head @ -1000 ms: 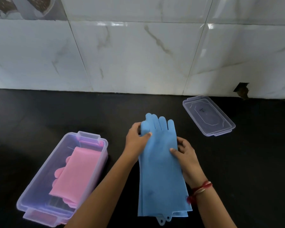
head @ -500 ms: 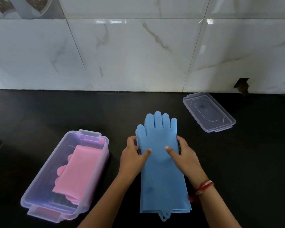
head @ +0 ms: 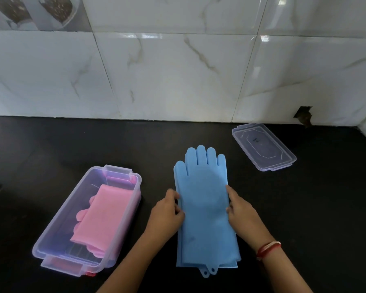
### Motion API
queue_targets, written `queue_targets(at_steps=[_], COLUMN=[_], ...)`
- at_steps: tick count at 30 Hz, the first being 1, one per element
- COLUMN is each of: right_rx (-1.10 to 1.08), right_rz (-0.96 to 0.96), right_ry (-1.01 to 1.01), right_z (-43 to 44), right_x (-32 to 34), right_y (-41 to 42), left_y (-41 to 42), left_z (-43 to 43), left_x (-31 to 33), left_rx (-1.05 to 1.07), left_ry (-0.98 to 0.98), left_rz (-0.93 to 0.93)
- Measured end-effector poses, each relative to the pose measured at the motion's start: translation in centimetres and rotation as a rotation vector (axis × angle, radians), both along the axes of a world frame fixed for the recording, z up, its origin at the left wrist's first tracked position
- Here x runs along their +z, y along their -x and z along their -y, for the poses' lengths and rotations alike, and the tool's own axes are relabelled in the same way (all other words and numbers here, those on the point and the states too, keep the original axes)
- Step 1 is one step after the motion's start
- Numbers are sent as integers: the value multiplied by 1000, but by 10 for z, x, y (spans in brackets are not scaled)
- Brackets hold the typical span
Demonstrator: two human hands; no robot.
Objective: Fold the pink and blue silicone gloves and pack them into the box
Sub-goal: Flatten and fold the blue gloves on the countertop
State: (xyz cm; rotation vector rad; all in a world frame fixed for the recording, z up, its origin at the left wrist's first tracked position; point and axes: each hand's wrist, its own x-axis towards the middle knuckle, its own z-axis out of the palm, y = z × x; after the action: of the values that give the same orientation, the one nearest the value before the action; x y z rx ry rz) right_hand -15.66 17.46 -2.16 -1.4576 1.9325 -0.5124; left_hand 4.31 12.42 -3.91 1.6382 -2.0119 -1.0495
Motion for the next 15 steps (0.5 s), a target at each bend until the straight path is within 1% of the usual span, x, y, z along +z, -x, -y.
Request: queue_targets(at_steps=[1,3,6,8,13,14,15], right_rx=[-7,-28,-74,-129,-243,-238,-228], right_rz=[-14,11,102,217,575,590,547], right_ry=[3,10,-4,-12,-70,-86,-89], right_z=[-2,-6,-9,-8,-3,-2,-1], right_x=[-2,-5,-4,-1,4,3,2], right_y=[-1,0,1,0,-16,-19,-21], left_y=[-1,-4,-8,-8,3,6,8], left_z=[-5,-11,-15,-16,-23,-24,-25], left_x=[-3,-7,-7,-7,-7,-6,-4], left_rx=[-6,31,126,144,159,160,158], left_ry=[38,61,-38,-29,50,62,67], left_rz=[33,10,-97,-110,-54,-55,-68])
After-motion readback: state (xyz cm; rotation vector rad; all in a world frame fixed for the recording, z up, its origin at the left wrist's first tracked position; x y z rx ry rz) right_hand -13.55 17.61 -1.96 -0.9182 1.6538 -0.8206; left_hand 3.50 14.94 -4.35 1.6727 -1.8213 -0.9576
